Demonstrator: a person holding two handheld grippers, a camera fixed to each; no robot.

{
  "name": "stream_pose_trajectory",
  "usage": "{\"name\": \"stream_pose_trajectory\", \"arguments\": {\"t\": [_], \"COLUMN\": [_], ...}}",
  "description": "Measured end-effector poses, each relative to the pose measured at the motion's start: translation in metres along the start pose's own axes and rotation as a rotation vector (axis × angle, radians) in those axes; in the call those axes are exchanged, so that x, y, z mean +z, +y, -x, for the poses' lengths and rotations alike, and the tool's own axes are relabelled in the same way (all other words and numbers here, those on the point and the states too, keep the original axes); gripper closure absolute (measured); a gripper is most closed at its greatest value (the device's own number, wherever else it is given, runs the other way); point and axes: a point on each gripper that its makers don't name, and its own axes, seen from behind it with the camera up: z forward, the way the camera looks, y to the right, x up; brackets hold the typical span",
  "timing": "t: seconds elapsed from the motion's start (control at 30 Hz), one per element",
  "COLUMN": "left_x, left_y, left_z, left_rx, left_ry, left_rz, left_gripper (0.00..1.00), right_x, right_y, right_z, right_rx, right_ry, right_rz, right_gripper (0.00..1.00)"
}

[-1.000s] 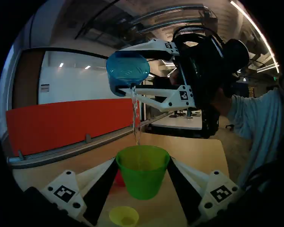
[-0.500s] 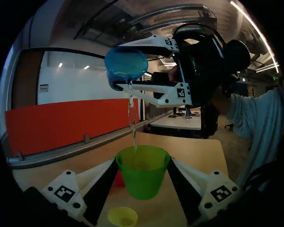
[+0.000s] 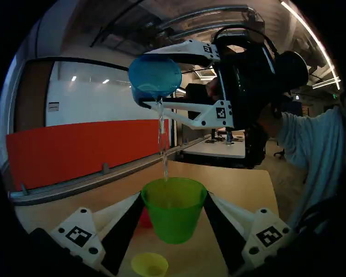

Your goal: Pour water

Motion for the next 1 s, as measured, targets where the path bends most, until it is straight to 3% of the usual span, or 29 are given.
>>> {"name": "stream_pose_trajectory", "arguments": {"t": [1.0], "left_x": [0.002], "left_y": [-0.0024], "left_z": [-0.0015], "left_rx": [-0.014], "left_ry": [0.007], "left_rz": [-0.001], "left_gripper": [0.12], "right_x": [0.005], "right_y": [0.0059], "right_z": [-0.0064], "right_rx": [-0.156], "right_ry": [0.001], "right_rz": [0.015], "right_gripper": [0.08]}}
